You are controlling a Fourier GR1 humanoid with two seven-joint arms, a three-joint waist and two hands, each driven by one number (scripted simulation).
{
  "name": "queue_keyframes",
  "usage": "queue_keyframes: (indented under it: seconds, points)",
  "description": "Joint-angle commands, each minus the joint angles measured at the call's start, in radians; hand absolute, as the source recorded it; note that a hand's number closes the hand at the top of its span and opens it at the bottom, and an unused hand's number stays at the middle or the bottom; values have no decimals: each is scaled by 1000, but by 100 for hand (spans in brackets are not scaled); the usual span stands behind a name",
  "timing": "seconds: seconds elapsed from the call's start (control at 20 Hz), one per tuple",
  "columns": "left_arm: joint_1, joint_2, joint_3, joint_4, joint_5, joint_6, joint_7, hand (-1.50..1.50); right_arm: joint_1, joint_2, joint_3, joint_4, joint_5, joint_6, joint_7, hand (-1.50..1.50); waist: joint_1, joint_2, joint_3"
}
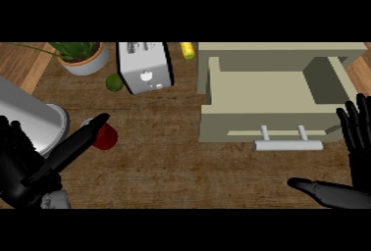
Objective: Pick up the can, place it into the drawer and close the drawer
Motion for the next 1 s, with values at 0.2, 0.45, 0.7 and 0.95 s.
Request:
queue_keyframes:
  seconds: [0.2, 0.45, 0.7, 0.95]
  points:
    - [-103, -3, -27, 160, -30, 98, 78, -150, -29, -21, -61, -7, -31, 14, 31, -150, 0, 0, 0]
    - [-70, -3, 10, 324, 196, 172, -176, -150, 46, 12, -26, -83, -4, 13, 43, -150, -1, 0, -1]
    - [-22, -3, -64, 440, 357, 285, -354, -150, 18, -19, -74, -46, -46, 61, -1, -150, -1, 1, -1]
    - [-45, -3, 30, 516, 487, 231, -487, -150, 81, -17, -115, -94, -69, 74, 18, -150, -1, 0, -1]
